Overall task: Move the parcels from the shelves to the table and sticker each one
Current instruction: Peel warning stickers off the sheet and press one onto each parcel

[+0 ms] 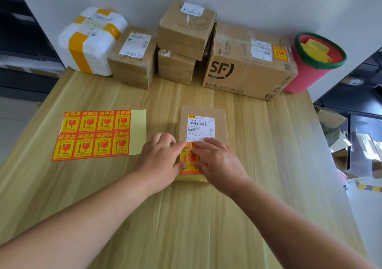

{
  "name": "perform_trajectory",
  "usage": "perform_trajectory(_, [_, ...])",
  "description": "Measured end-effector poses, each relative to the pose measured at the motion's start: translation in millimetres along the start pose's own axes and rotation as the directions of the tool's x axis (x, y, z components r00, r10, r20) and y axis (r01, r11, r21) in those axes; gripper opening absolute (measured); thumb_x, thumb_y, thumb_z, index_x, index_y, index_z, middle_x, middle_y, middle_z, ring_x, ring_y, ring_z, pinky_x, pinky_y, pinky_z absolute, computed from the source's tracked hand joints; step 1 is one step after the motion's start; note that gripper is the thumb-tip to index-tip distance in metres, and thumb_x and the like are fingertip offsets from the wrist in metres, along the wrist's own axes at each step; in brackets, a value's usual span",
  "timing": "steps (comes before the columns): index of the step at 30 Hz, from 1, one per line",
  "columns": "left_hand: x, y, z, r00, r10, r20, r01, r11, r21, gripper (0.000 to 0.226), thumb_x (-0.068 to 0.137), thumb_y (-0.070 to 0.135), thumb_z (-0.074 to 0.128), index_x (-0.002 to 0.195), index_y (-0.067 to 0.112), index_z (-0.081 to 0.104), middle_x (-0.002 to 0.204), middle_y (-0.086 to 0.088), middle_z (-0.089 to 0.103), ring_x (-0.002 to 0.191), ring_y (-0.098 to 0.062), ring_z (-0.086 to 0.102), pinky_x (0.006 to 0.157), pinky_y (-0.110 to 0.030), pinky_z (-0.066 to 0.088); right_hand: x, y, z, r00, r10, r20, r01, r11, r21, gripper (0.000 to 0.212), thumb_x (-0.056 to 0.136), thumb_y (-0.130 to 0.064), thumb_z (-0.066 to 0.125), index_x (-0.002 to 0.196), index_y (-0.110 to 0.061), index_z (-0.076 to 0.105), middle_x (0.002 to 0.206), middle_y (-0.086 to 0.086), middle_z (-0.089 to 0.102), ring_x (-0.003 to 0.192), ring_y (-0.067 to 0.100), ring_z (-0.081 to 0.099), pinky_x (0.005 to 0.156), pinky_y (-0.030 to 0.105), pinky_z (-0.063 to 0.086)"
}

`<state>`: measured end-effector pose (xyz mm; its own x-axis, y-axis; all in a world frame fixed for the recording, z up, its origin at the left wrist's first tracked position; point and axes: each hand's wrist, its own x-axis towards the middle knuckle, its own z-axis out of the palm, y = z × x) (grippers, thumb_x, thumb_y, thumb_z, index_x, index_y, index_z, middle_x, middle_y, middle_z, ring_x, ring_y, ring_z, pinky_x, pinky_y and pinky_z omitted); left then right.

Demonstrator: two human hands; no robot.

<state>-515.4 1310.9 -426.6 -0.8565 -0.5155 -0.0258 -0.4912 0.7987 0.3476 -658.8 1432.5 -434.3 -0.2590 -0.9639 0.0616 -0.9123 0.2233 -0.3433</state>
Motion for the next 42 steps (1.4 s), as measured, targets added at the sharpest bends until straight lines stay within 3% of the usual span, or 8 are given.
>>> perform_trajectory(5, [-2.3, -1.0, 3.2, 0.997, 0.082, -0.012, -0.081, 0.993, 0.081, 0.050, 0.078, 0.033, 0.073, 0.123, 0.013, 0.064, 0.131, -0.007, 0.058, 0.126, -0.032, 0.048, 0.099, -0.048, 0.043, -4.8, -1.3, -1.8, 0.997, -0.061, -0.038, 0.056, 0.992, -0.112, 0.040, 0.087, -0.035, 0.041, 0.108, -0.017, 0.070, 0.124, -0.002, 0.064, 0.120, 0.030, 0.057, 0.087, 0.043, 0.052])
perform_trajectory(8, [-10.4, 0.9, 8.2, 0.982, 0.189, -0.016, -0.183, 0.966, 0.183, 0.044, 0.084, 0.037, 0.049, 0.115, 0.013, 0.068, 0.127, -0.004, 0.063, 0.120, -0.028, 0.057, 0.101, -0.041, 0.036, -15.8, 2.2, 3.3, 0.991, -0.129, -0.038, 0.121, 0.977, -0.178, 0.042, 0.090, -0.034, 0.040, 0.116, -0.015, 0.068, 0.129, 0.002, 0.062, 0.125, 0.030, 0.053, 0.096, 0.042, 0.047])
perform_trajectory(12, [-21.3, -0.5, 14.3, 0.985, 0.166, 0.050, -0.173, 0.952, 0.252, 0.051, 0.085, 0.038, 0.035, 0.118, 0.017, 0.068, 0.130, -0.001, 0.061, 0.116, -0.024, 0.061, 0.100, -0.039, 0.026, -27.8, 4.2, 14.0, 0.988, -0.157, 0.001, 0.154, 0.972, -0.179, 0.048, 0.092, -0.036, 0.039, 0.125, -0.012, 0.063, 0.133, 0.005, 0.059, 0.125, 0.029, 0.053, 0.096, 0.047, 0.049])
perform_trajectory(25, [-49.0, 1.2, 20.5, 0.965, 0.256, 0.053, -0.260, 0.919, 0.297, 0.047, 0.087, 0.033, 0.037, 0.121, 0.017, 0.065, 0.132, -0.001, 0.059, 0.118, -0.021, 0.060, 0.101, -0.038, 0.029, -54.6, -0.3, 18.4, 0.979, -0.204, 0.022, 0.203, 0.943, -0.264, 0.051, 0.090, -0.034, 0.037, 0.131, -0.013, 0.058, 0.139, 0.003, 0.054, 0.131, 0.024, 0.048, 0.103, 0.044, 0.044])
perform_trajectory(32, [-52.2, -10.9, 16.0, 0.939, 0.338, 0.065, -0.339, 0.876, 0.343, 0.049, 0.087, 0.032, 0.036, 0.124, 0.018, 0.064, 0.133, 0.000, 0.059, 0.118, -0.022, 0.059, 0.100, -0.038, 0.029, -69.8, 2.0, 20.0, 0.993, -0.119, 0.022, 0.119, 0.933, -0.340, 0.055, 0.090, -0.037, 0.036, 0.137, -0.012, 0.051, 0.145, 0.003, 0.047, 0.136, 0.023, 0.041, 0.111, 0.042, 0.034])
perform_trajectory(36, [-53.9, -9.6, 12.8, 0.933, 0.345, 0.101, -0.359, 0.869, 0.341, 0.049, 0.087, 0.031, 0.035, 0.123, 0.016, 0.065, 0.133, -0.003, 0.059, 0.120, -0.024, 0.058, 0.100, -0.040, 0.029, -70.7, -12.7, 16.3, 0.998, -0.057, 0.027, 0.063, 0.929, -0.365, 0.056, 0.089, -0.038, 0.035, 0.136, -0.012, 0.053, 0.144, 0.005, 0.048, 0.134, 0.024, 0.044, 0.107, 0.044, 0.040])
perform_trajectory(40, [-53.7, -12.1, 6.7, 0.913, 0.385, 0.135, -0.407, 0.838, 0.363, 0.048, 0.084, 0.031, 0.037, 0.121, 0.018, 0.066, 0.131, -0.002, 0.061, 0.116, -0.024, 0.061, 0.101, -0.042, 0.045, -73.2, -24.3, 22.8, 0.996, -0.048, 0.071, 0.071, 0.926, -0.371, 0.057, 0.088, -0.038, 0.035, 0.137, -0.014, 0.052, 0.145, 0.004, 0.047, 0.135, 0.023, 0.043, 0.107, 0.043, 0.039])
perform_trajectory(42, [-52.7, -10.9, 3.7, 0.906, 0.406, 0.122, -0.422, 0.833, 0.357, 0.041, 0.083, 0.032, 0.056, 0.120, 0.019, 0.066, 0.129, -0.002, 0.062, 0.114, -0.024, 0.062, 0.093, -0.047, 0.050, -73.3, -26.0, 23.5, 0.996, -0.029, 0.089, 0.061, 0.922, -0.381, 0.058, 0.088, -0.038, 0.034, 0.136, -0.013, 0.052, 0.144, 0.004, 0.048, 0.135, 0.023, 0.043, 0.106, 0.043, 0.040])
